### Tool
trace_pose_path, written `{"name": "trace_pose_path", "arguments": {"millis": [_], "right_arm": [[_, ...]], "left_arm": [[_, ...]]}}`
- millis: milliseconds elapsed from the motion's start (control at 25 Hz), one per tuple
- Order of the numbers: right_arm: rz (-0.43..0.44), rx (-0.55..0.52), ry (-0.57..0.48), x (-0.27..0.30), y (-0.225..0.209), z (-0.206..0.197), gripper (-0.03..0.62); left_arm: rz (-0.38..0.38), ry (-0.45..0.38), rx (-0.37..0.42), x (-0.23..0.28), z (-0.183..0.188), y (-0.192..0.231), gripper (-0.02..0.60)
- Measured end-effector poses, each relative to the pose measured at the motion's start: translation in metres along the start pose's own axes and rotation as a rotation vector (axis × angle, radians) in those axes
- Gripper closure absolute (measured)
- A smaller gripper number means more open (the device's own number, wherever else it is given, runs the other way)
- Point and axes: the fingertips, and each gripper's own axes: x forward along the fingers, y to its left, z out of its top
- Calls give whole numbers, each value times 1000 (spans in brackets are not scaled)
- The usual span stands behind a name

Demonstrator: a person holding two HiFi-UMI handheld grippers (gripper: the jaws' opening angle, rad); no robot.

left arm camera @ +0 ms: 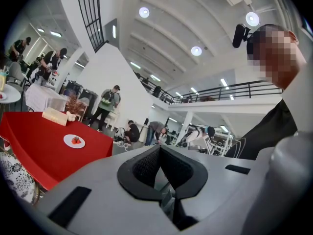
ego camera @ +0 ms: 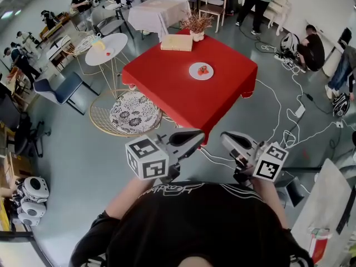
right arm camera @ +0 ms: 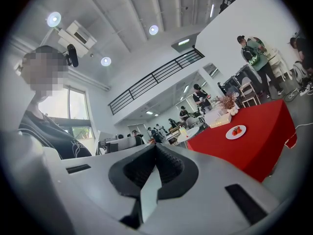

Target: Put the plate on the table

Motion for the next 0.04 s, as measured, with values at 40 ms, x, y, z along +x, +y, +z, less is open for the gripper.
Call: {"name": "trace_pose_path", "arguments": {"millis": [40], "right_arm": [[-1, 0, 0, 0, 1, 0, 588]], "left_arm": [[-1, 1, 0, 0, 0, 0, 574]]}}
